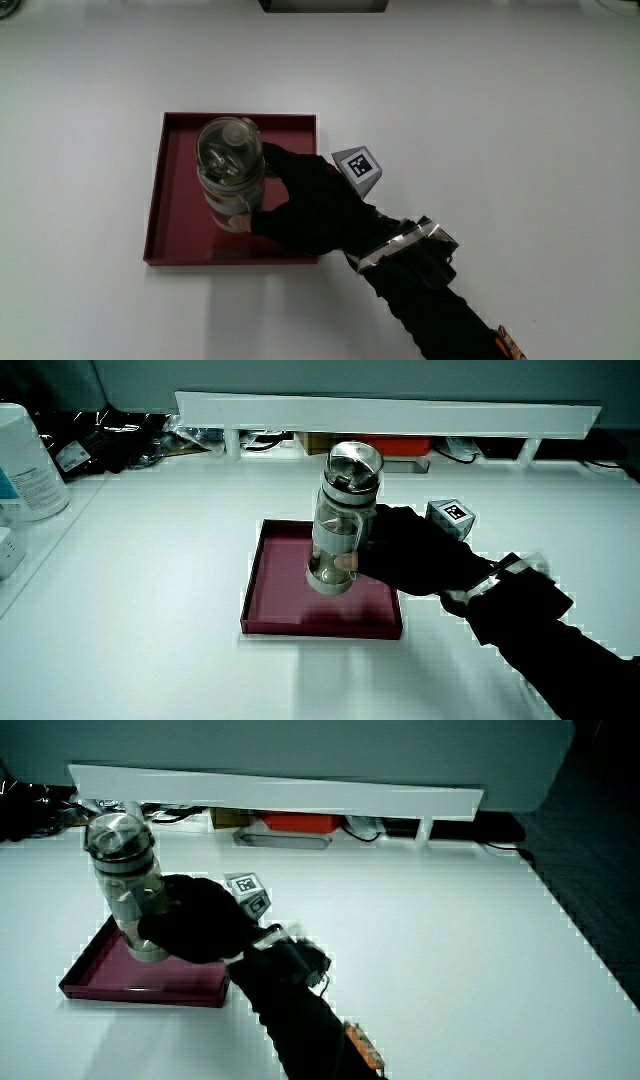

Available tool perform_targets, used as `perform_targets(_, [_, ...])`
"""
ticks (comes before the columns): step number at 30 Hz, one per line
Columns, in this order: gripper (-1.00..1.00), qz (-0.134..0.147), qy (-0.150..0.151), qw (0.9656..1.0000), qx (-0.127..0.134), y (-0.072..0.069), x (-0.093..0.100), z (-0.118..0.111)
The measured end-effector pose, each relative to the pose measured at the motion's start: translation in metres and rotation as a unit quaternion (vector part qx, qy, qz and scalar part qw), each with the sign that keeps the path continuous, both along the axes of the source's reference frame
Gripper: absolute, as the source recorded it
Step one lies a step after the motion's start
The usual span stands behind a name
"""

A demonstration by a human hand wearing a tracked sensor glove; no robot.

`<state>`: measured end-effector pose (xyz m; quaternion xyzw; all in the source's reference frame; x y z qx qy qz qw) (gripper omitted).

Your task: Place bottle

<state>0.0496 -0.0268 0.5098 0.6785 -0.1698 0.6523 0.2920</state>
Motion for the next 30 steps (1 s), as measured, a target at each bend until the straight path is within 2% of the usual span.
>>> perform_targets(1, [0.00,0.005,0.012,0.9999,-0.004,0.000,0.000,0.002])
perform_targets(2, [0.00,0.011,0.007,0.9999,-0.007,0.001,0.000,0.006])
perform_targets(4, [0.00,0.013,0.022,0.9996,-0.012,0.002,0.001,0.014])
perform_targets(5, [0.00,0.014,0.020,0.9996,-0.015,0.003,0.002,0.019])
perform_targets(6, [0.00,0.012,0.035,0.9990,-0.025,0.004,0.002,0.022])
perform_targets(9, [0.00,0.013,0.045,0.9980,-0.043,0.006,0.002,0.034])
perform_targets(13, [0.00,0.012,0.039,0.9974,-0.059,0.008,0.000,0.044])
perform_targets(14, [0.00,0.011,0.047,0.9972,-0.057,0.009,0.001,0.046])
perform_targets(16, [0.00,0.012,0.043,0.9963,-0.074,0.010,0.001,0.047])
perform_targets(20, [0.00,0.013,0.040,0.9963,-0.075,0.010,0.002,0.051])
perform_targets(21, [0.00,0.012,0.050,0.9953,-0.082,0.011,0.002,0.052])
perform_targets(22, [0.00,0.010,0.043,0.9950,-0.089,0.011,0.002,0.053])
perform_targets(26, [0.00,0.014,0.039,0.9956,-0.084,0.013,0.003,0.055])
perform_targets(28, [-0.09,0.014,0.045,0.9943,-0.096,0.014,0.003,0.056])
perform_targets(29, [-0.14,0.013,0.042,0.9951,-0.089,0.014,0.003,0.056])
perform_targets(30, [-0.18,0.014,0.033,0.9950,-0.093,0.014,0.003,0.058])
